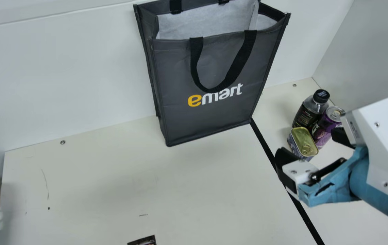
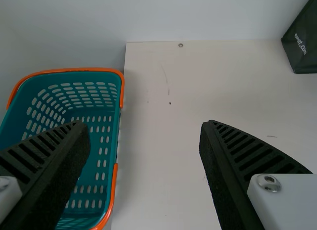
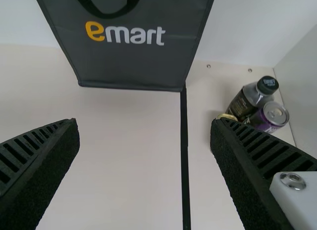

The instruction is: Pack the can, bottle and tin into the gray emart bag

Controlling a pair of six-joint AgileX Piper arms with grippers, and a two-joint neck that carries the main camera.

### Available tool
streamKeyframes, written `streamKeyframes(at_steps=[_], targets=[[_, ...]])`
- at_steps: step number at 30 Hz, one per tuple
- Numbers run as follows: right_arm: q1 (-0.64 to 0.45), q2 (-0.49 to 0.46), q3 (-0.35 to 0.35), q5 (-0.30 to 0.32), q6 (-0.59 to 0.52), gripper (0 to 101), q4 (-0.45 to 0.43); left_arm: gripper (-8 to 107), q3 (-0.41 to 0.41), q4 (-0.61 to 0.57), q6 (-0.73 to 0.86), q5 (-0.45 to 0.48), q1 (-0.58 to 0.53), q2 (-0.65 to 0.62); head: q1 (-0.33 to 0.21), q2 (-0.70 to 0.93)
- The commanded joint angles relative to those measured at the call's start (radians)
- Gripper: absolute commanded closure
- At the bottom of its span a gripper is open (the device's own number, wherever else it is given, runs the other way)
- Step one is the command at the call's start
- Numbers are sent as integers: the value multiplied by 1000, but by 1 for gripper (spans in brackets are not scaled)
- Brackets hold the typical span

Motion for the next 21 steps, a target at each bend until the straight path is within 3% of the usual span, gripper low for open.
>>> streamKeyframes(at_steps=[1, 21], targets=[[-5, 15, -24, -3, -13, 10, 4, 9, 0, 0, 0, 0, 0, 0, -23, -1], [-36, 168, -230, -10, -179, 10, 27, 9, 0, 0, 0, 0, 0, 0, -23, -1]])
